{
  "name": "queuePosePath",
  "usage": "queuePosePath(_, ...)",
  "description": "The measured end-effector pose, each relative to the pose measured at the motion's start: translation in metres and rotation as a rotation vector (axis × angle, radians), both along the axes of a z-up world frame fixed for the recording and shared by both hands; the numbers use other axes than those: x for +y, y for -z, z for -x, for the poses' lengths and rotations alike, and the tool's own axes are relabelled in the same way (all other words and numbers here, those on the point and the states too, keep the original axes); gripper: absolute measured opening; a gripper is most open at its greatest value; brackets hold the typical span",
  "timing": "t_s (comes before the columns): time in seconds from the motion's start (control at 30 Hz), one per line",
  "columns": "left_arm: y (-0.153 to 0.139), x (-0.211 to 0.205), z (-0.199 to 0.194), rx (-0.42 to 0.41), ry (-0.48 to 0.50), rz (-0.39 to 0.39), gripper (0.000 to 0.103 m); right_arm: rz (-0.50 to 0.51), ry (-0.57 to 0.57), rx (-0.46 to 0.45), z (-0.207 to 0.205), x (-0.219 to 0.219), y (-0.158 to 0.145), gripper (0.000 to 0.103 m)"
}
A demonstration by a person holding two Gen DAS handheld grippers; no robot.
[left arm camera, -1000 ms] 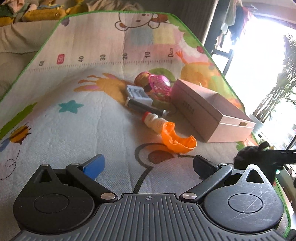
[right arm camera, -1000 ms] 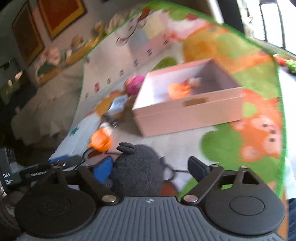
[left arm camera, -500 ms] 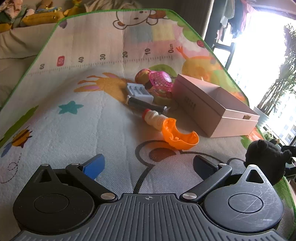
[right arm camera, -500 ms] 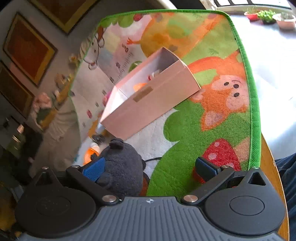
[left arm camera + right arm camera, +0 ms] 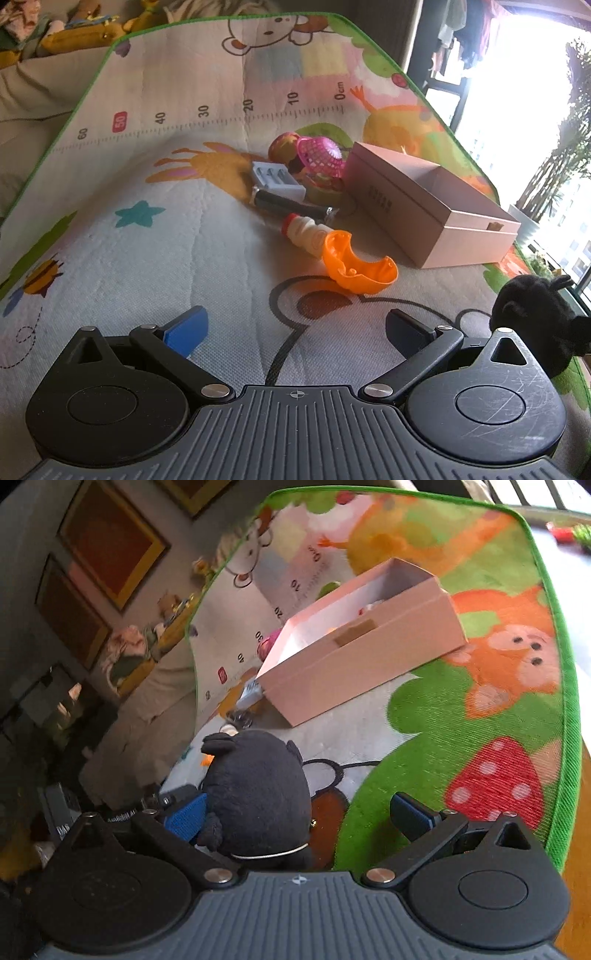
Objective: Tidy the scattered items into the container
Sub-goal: 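Lift the black plush toy off the mat with the right tool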
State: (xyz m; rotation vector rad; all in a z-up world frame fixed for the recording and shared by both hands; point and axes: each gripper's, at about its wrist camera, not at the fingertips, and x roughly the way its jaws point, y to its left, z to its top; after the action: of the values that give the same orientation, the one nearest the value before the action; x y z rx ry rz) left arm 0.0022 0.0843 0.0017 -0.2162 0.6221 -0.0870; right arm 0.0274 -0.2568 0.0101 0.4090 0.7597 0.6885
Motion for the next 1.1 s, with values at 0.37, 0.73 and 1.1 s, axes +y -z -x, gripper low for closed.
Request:
queuePosePath(0.37,-0.001,0.001,0.001,-0.004,-0.001,0.014,0.103,0.196,0.107,-0.106,0.009,-0.001,-0.027,0.103)
queuePosePath(0.73,-0.001,0.003,0.002,-0.008,-0.002,0.027,0.103,0.304,0.167,-0.065,0.010,0.009,-0.009,0.103)
queuePosePath(1.1,-0.002,0.005,0.002,-0.012,-0.003,0.044,0.103,0.206,0.201,-0.019,0.004,-0.002,-0.007,0.103)
